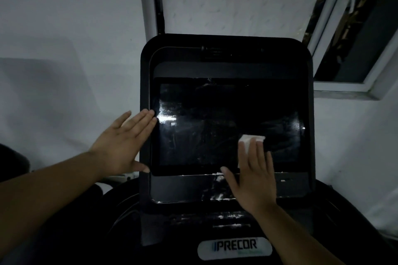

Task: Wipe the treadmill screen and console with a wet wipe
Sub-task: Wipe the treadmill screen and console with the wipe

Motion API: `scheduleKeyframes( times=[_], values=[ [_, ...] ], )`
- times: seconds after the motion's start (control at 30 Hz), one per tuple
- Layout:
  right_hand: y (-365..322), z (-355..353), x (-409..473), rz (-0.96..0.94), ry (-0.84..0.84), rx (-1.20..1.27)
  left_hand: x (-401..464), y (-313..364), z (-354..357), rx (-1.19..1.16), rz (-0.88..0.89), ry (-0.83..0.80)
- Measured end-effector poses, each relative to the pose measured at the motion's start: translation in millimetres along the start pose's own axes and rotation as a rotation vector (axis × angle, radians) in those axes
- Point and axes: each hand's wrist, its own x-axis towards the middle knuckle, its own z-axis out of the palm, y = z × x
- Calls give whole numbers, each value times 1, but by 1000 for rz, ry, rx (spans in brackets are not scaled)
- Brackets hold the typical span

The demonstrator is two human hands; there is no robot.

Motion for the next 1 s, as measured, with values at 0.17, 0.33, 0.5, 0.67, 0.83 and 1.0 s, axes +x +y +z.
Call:
scheduleKeyframes(
  times=[0.17, 0.33, 0.5, 0.67, 0.83, 1.0],
  values=[
    [-29, 7, -5, -163, -54, -55, -7, 15, 11, 32, 3, -4],
    [-55, 8, -2, -145, -80, -26, -16, 25, 6, -16, -73, -39],
    [-81, 2, 18, -239, -30, -54, -18, 37, -3, -35, -109, -104],
    [-116, 3, 19, -219, -34, -39, -14, 40, -11, -30, -124, -124],
    [-100, -1, 23, -162, 2, -84, -13, 44, -14, -23, -140, -146],
    [-119, 4, 13, -92, -49, -44, -10, 46, -13, -34, -145, -137]
  ],
)
